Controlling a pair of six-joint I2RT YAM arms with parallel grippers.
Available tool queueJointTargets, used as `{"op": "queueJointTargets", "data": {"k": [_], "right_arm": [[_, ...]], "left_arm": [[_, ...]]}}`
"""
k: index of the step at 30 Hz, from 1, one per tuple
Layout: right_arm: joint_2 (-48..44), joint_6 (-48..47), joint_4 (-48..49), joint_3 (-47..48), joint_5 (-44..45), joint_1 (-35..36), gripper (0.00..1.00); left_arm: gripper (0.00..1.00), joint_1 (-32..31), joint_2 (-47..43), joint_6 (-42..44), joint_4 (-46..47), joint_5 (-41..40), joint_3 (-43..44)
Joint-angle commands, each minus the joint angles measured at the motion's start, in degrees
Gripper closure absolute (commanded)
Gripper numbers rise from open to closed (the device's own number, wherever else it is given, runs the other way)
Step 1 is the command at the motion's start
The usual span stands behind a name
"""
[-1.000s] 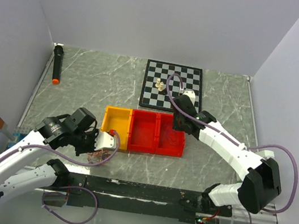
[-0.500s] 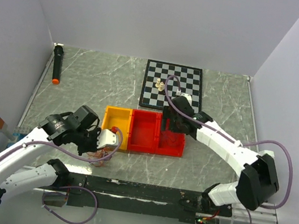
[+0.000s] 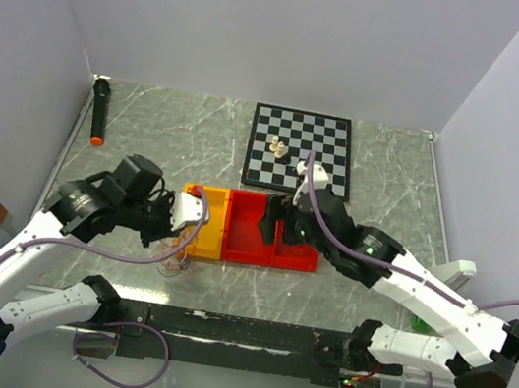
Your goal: Untangle the cables
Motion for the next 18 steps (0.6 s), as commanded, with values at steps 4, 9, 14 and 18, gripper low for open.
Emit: {"op": "queueJointTargets", "data": {"k": [4, 9, 14, 18], "right_arm": [[-9.3, 2.4, 7.7, -8.3, -1.6, 5.4, 0.09], [-9.1, 1.3, 14.5, -12.1, -7.8, 8.5, 0.08], [-5.1, -0.6, 21.0, -12.6, -12.6, 11.3, 0.08], [-2.1, -2.7, 24.3, -10.6, -13.9, 13.5, 0.08]], "left_arm": [[0.92, 0.2, 3.0, -1.1, -6.0, 6.0, 12.4], [0.93, 0.2, 4.7, 0.8, -10.5, 10.5, 16.7], [0.93, 0.2, 3.8, 1.7, -12.2, 11.3, 19.8], [0.93, 0.2, 1.4, 2.2, -12.3, 14.1, 20.3]]}}
